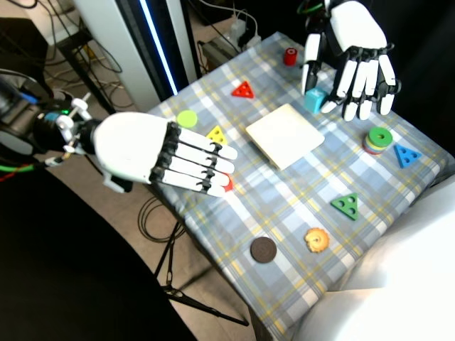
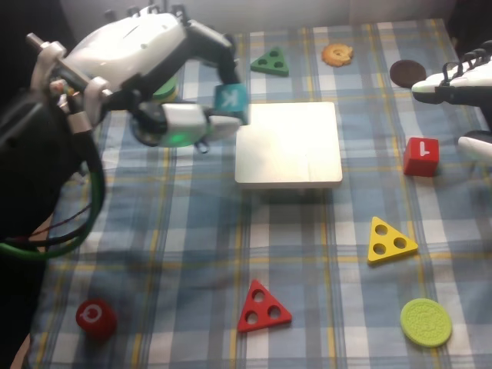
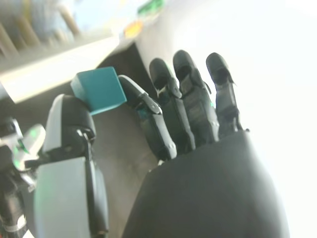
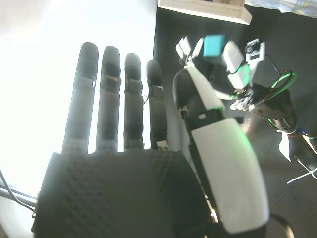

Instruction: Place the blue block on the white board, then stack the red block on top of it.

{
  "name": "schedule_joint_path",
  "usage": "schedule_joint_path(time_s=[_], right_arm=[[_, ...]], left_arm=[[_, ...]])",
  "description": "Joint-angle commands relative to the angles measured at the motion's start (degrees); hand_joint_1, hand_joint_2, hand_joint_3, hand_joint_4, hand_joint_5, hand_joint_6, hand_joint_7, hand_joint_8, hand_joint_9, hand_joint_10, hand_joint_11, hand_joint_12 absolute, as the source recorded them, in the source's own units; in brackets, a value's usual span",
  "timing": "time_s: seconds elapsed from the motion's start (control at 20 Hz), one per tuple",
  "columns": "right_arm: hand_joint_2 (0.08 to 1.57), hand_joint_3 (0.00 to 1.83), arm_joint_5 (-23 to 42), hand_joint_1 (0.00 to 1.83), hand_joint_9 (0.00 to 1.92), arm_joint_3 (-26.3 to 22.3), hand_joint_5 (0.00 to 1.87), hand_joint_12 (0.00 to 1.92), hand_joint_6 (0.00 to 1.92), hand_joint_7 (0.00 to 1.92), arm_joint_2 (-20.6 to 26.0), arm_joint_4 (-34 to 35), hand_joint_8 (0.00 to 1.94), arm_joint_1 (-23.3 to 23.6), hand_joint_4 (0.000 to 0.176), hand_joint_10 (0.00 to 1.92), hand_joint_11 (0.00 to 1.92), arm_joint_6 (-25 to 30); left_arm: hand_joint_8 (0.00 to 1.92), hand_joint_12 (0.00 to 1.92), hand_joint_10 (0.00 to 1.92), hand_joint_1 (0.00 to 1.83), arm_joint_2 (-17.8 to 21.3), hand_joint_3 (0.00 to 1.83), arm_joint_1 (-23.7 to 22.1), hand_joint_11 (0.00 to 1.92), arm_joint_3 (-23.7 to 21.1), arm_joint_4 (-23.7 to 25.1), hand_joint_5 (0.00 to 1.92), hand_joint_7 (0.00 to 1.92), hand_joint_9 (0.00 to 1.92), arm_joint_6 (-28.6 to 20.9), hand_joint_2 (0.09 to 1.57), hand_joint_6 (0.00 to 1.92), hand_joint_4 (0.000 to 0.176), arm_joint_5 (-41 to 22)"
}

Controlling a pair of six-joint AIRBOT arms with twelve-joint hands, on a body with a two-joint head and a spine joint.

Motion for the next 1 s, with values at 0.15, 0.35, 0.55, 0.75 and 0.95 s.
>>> schedule_joint_path(time_s=[0.15, 0.35, 0.55, 0.75, 0.95], right_arm=[[1.41, 0.0, 7.7, 0.69, 0.56, 0.5, 0.53, 0.21, 0.0, 0.58, -0.4, 0.5, 0.0, 1.4, 0.0, 0.0, 0.46, 0.4], [1.41, 0.0, 7.7, 0.65, 0.56, 0.7, 0.53, 0.21, 0.0, 0.58, -0.6, -0.3, 0.0, 2.1, 0.0, 0.0, 0.46, 0.4], [1.4, 0.0, 7.7, 0.67, 0.57, 0.9, 0.53, 0.21, 0.0, 0.59, -0.7, -0.5, 0.0, 2.1, 0.0, 0.0, 0.48, 0.4], [1.4, 0.0, 7.6, 0.66, 0.57, 1.0, 0.54, 0.22, 0.0, 0.59, -0.8, -0.5, 0.0, 2.1, 0.0, 0.0, 0.49, 0.4], [1.4, 0.0, 7.6, 0.65, 0.58, 1.1, 0.54, 0.22, 0.0, 0.6, -0.8, -0.6, 0.0, 2.1, 0.0, 0.0, 0.49, 0.4]], left_arm=[[0.0, 0.69, 0.0, 1.06, -3.3, 0.0, -2.5, 0.01, 2.2, 3.6, 0.99, 0.69, 0.5, -0.3, 1.11, 0.95, 0.088, -1.7], [0.0, 0.68, 0.01, 1.04, -6.1, 0.0, -3.6, 0.0, 5.3, 3.6, 0.98, 0.68, 0.48, -0.3, 1.11, 0.96, 0.123, 2.4], [0.0, 0.68, 0.01, 1.03, -7.4, 0.0, -3.7, 0.0, 6.7, 3.2, 0.98, 0.66, 0.51, -0.2, 1.11, 0.97, 0.157, 3.9], [0.0, 0.66, 0.0, 1.03, -8.3, 0.0, -3.7, 0.0, 7.6, 3.1, 1.0, 0.63, 0.53, -0.2, 1.1, 0.95, 0.168, 4.4], [0.0, 0.6, 0.0, 1.02, -8.9, 0.0, -3.7, 0.0, 8.2, 2.6, 0.99, 0.6, 0.51, -0.2, 1.1, 0.95, 0.176, 4.8]])
